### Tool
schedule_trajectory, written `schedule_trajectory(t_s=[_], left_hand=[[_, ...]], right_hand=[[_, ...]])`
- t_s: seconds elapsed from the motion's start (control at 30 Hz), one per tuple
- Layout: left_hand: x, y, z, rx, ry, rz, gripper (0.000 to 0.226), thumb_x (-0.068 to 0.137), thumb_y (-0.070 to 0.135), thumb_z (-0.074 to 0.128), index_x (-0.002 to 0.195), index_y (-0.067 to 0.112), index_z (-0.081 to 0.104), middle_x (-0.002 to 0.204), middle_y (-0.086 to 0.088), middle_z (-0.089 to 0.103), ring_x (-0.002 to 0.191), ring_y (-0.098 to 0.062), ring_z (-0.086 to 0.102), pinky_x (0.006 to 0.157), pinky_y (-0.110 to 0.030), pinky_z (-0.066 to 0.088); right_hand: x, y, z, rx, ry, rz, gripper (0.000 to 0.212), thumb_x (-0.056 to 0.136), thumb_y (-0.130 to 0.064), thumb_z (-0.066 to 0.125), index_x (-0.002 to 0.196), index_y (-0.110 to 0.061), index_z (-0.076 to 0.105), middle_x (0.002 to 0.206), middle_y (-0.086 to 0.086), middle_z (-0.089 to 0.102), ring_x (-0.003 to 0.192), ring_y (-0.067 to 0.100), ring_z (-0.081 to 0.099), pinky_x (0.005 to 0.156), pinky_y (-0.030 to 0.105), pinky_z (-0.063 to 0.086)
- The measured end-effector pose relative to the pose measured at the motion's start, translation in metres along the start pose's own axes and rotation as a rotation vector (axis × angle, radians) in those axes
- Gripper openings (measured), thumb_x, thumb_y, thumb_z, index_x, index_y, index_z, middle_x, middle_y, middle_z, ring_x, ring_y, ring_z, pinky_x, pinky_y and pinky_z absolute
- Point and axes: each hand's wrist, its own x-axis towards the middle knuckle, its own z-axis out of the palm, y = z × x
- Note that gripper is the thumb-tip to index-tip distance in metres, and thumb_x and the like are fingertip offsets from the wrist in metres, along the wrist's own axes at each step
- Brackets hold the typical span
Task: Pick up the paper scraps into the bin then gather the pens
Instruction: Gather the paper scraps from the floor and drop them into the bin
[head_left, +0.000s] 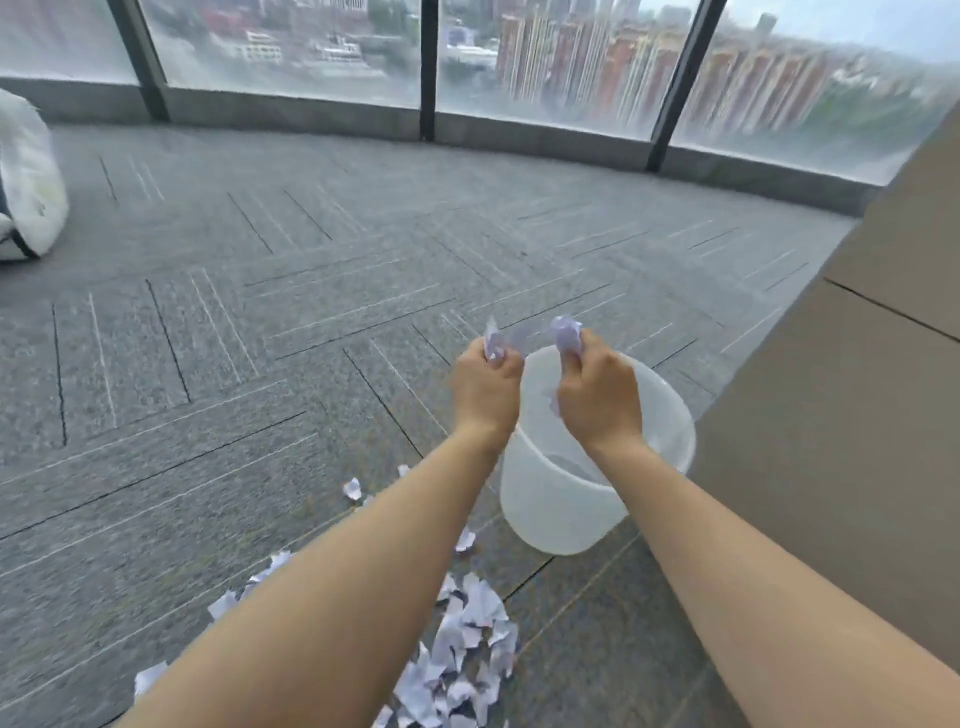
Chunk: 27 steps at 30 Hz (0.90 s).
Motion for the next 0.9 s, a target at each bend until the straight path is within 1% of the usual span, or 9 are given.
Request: schedule_trajectory(t_s=[0.1,0.2,0.3,0.37,0.47,0.57,0.7,0.8,0.9], left_hand=[[0.018,-0.006,0.065,0.008,-0.044,-0.145,0.025,0.085,0.013,0.048,0.061,0.018,0.043,0.058,-0.008,0.05,0.057,-0.024,0.045,0.057,-0.034,0.04],[0.021,-0.029,0.1,0.051,-0.089,-0.24,0.019,0.085,0.019,0.048,0.067,0.017,0.047,0.074,-0.023,0.061,0.061,-0.032,0.055,0.058,-0.034,0.046],[0.025,-0.044,0.114,0.189,-0.215,-0.323,0.029,0.089,0.039,0.054,0.085,0.01,0.058,0.096,-0.019,0.067,0.086,-0.036,0.064,0.076,-0.041,0.052],[0.029,-0.047,0.115,0.229,-0.326,-0.402,0.054,0.089,0.055,0.046,0.101,0.005,0.061,0.107,-0.016,0.066,0.092,-0.033,0.062,0.082,-0.041,0.049],[0.032,-0.046,0.108,0.214,-0.317,-0.473,0.07,0.093,0.061,0.03,0.132,0.004,0.046,0.139,-0.017,0.046,0.124,-0.033,0.046,0.107,-0.043,0.033],[0.027,-0.049,0.087,0.15,-0.203,-0.363,0.059,0.097,0.051,0.027,0.118,0.005,0.057,0.128,-0.015,0.057,0.113,-0.03,0.052,0.103,-0.041,0.038],[0.0,-0.063,0.023,0.05,-0.098,-0.075,0.038,0.098,0.033,0.035,0.093,0.011,0.066,0.093,-0.005,0.067,0.089,-0.021,0.061,0.085,-0.038,0.048],[-0.021,-0.101,-0.04,0.269,-0.051,0.051,0.033,0.092,0.03,0.038,0.093,0.016,0.068,0.092,-0.002,0.069,0.09,-0.019,0.062,0.082,-0.039,0.05],[-0.036,-0.161,-0.094,0.494,-0.043,-0.015,0.023,0.09,0.02,0.047,0.101,0.014,0.066,0.103,-0.007,0.066,0.099,-0.023,0.059,0.085,-0.036,0.045]], right_hand=[[0.021,0.049,-0.003,-0.04,-0.079,0.162,0.041,0.102,-0.039,0.03,0.116,-0.012,0.057,0.103,0.017,0.068,0.098,0.039,0.06,0.077,0.042,0.047],[0.024,0.09,0.006,0.018,-0.227,0.33,0.041,0.101,-0.042,0.031,0.114,-0.012,0.057,0.099,0.014,0.066,0.087,0.035,0.062,0.069,0.035,0.045],[0.019,0.109,0.008,0.074,-0.44,0.493,0.037,0.101,-0.034,0.036,0.121,-0.01,0.054,0.113,0.014,0.062,0.097,0.032,0.06,0.075,0.034,0.048],[0.019,0.112,0.008,0.103,-0.43,0.482,0.041,0.102,-0.031,0.03,0.119,-0.005,0.058,0.12,0.016,0.059,0.11,0.033,0.055,0.089,0.037,0.042],[0.015,0.105,0.006,0.159,-0.276,0.482,0.038,0.101,-0.028,0.03,0.098,-0.007,0.06,0.098,0.01,0.055,0.095,0.028,0.051,0.08,0.035,0.036],[-0.001,0.084,0.008,0.245,-0.103,0.409,0.03,0.097,-0.022,0.039,0.077,-0.007,0.055,0.076,0.008,0.055,0.076,0.027,0.05,0.066,0.036,0.036],[-0.05,0.025,0.018,0.3,-0.028,0.112,0.015,0.093,-0.013,0.052,0.087,-0.01,0.066,0.081,0.002,0.064,0.073,0.017,0.054,0.066,0.025,0.037],[-0.097,-0.009,0.043,0.349,-0.125,-0.082,0.012,0.089,-0.009,0.055,0.09,-0.011,0.067,0.083,0.001,0.066,0.071,0.014,0.056,0.067,0.022,0.043],[-0.14,-0.005,0.092,0.281,-0.33,-0.164,0.016,0.089,-0.01,0.053,0.097,-0.013,0.066,0.09,0.003,0.067,0.077,0.014,0.058,0.07,0.026,0.045]])
